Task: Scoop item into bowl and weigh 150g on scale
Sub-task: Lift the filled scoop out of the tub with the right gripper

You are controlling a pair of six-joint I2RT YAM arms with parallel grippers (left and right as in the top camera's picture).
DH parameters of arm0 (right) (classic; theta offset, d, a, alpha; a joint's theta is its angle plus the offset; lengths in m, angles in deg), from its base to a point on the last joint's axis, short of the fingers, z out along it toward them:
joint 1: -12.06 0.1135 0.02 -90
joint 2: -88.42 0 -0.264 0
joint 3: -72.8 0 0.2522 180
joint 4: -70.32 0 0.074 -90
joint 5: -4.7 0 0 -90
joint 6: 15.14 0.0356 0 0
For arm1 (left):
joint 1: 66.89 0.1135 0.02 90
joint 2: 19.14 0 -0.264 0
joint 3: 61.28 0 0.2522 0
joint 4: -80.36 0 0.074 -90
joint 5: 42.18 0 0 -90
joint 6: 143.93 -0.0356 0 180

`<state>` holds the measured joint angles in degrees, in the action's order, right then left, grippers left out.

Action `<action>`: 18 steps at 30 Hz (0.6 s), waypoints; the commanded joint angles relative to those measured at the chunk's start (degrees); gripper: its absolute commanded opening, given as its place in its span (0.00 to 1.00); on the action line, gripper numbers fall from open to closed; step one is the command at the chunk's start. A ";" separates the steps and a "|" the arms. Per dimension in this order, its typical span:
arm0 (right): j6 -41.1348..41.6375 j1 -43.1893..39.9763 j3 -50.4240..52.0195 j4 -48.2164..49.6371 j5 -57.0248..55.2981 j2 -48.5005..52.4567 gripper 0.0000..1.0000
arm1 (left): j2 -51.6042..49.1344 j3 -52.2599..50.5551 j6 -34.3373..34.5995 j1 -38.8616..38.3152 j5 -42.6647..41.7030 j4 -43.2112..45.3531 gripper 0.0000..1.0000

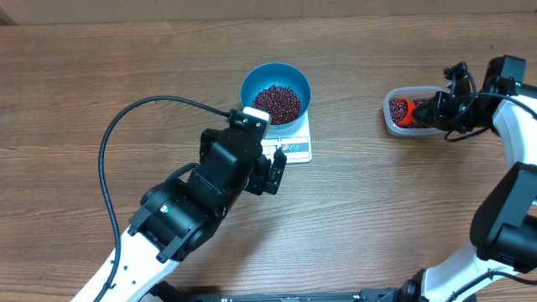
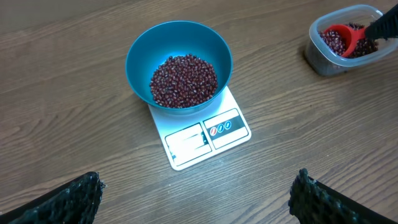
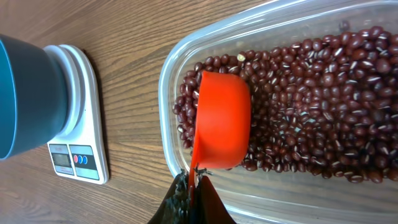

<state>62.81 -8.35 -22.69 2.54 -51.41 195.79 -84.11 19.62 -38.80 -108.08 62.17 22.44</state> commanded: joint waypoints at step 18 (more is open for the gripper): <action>-0.44 -7.56 0.42 -0.94 14.25 0.13 0.04 | -0.39 0.85 1.18 0.39 -0.04 0.20 0.99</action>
<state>62.81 -15.12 -22.69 1.45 -41.50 195.82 -84.11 19.62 -38.80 -108.08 62.17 22.44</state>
